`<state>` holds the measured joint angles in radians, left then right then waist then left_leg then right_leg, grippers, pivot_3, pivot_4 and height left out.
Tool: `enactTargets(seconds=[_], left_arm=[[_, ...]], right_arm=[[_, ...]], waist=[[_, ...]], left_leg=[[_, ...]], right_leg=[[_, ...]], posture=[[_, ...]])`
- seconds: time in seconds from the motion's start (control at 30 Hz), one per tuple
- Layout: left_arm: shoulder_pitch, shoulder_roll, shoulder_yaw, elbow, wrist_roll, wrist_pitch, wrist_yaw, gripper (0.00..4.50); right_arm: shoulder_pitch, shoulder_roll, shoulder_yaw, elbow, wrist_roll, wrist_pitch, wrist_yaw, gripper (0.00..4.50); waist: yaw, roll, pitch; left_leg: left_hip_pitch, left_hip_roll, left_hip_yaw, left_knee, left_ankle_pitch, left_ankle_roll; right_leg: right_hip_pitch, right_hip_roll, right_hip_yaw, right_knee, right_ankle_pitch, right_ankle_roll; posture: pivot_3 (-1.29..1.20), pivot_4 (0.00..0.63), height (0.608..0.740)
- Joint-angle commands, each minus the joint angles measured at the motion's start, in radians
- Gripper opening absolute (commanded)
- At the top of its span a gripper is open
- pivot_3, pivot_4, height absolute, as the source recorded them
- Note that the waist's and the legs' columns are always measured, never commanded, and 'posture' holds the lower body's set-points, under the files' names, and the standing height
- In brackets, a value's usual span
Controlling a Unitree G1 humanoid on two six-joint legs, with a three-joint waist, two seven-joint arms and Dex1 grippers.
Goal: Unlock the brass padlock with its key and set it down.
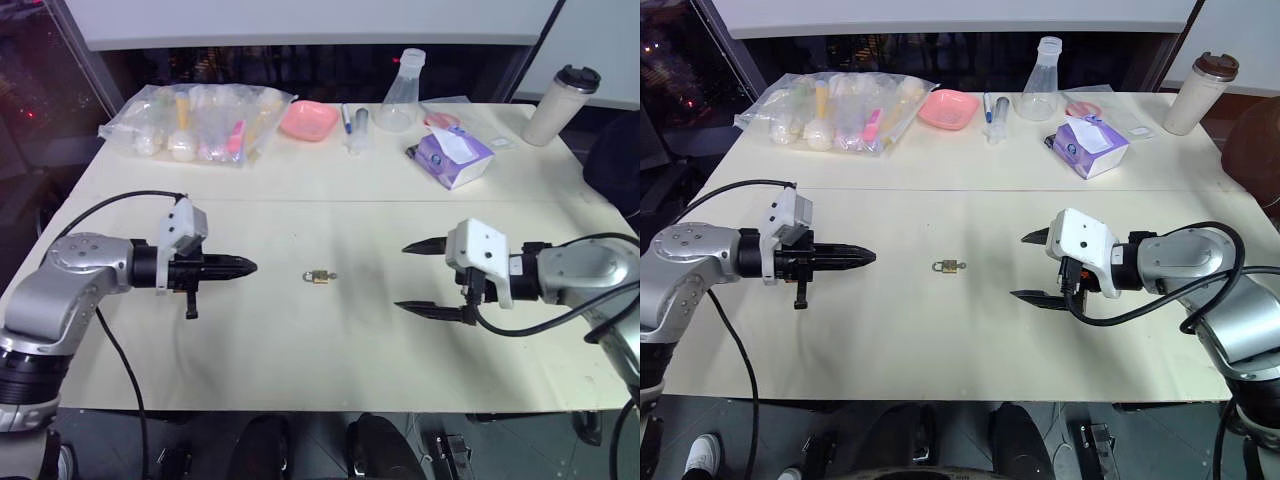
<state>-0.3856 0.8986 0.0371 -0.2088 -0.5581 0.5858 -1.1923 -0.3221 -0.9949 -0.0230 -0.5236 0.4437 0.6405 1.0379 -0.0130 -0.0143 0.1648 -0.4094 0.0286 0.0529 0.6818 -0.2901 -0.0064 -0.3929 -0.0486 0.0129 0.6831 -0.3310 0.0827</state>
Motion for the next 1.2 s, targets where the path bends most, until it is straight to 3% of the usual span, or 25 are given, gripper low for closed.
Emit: enactTargets(seconds=[0.03, 1.2], left_arm=[[-0.007, 0.019, 0.038, -0.012, -0.011, -0.007, -0.009, 0.0], [-0.021, 0.0, 0.034, 0.015, 0.002, -0.028, -0.006, 0.0]], right_arm=[[-0.01, -0.012, -0.014, -0.026, 0.004, -0.009, 0.001, 4.46], [-0.095, 0.027, 0.046, 0.016, -0.027, -0.038, -0.024, 4.46]], waist=[[0.0, 0.0, 0.0], [0.0, 0.0, 0.0]], left_leg=[[0.0, 0.0, 0.0, 0.0, 0.0, 0.0], [0.0, 0.0, 0.0, 0.0, 0.0, 0.0]], right_leg=[[0.0, 0.0, 0.0, 0.0, 0.0, 0.0], [0.0, 0.0, 0.0, 0.0, 0.0, 0.0]], posture=[[0.0, 0.15, 0.715], [0.0, 0.15, 0.715]])
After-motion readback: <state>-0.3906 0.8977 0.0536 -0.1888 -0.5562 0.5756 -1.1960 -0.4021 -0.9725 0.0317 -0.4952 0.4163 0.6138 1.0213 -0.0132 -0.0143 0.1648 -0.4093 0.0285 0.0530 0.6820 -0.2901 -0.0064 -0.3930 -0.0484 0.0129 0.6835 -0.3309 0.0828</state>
